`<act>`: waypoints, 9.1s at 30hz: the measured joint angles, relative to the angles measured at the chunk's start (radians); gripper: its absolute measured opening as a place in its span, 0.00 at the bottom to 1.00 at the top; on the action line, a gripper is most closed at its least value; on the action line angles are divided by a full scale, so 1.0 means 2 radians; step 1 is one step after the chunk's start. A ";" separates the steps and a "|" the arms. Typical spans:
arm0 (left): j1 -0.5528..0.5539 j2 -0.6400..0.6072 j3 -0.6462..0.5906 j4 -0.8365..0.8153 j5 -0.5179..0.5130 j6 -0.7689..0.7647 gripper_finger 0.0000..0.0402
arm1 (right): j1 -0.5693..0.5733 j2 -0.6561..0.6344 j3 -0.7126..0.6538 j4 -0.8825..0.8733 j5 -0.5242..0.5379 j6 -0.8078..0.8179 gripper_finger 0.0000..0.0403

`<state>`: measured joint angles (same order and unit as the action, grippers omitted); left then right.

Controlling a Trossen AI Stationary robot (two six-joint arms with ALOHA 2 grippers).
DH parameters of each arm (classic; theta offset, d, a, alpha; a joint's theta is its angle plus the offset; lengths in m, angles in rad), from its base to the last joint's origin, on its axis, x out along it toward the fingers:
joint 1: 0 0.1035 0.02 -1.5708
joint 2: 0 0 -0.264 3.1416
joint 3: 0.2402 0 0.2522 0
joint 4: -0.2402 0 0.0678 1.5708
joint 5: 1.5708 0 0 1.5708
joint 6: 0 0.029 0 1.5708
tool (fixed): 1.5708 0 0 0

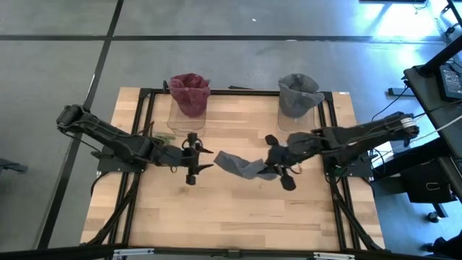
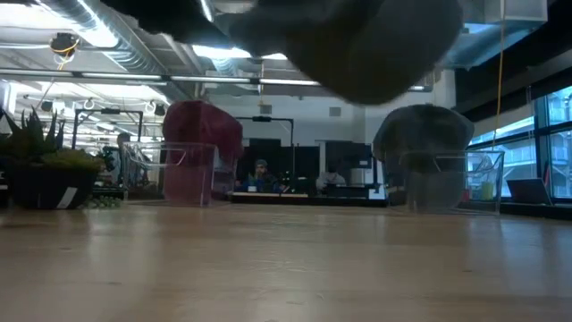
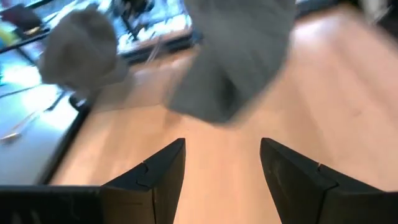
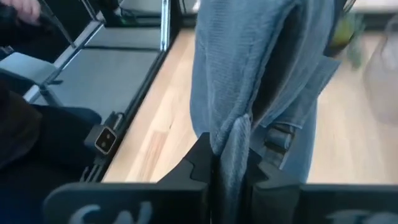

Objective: Pick & Place hat
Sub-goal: Put the gray cap into the right transparent bin, then return to Home Position

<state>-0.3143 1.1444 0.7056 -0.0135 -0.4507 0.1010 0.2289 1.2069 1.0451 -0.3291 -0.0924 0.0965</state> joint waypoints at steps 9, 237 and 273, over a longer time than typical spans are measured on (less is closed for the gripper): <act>0.019 0.005 -0.064 0.190 0.073 0.048 0.51 | 0.024 -0.019 0.000 0.009 0.028 -0.015 0.05; 0.091 0.060 0.124 -0.060 0.020 -0.023 0.27 | -0.299 -0.178 -0.101 -0.237 0.429 -0.170 0.55; 0.055 -0.572 -0.294 -0.015 0.047 -0.138 0.28 | -0.053 -0.449 -0.473 0.219 0.050 0.027 0.55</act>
<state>-0.2050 0.0004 0.1184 -0.0440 -0.3567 -0.1744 0.1222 0.3089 0.0984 0.1094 0.0071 0.1496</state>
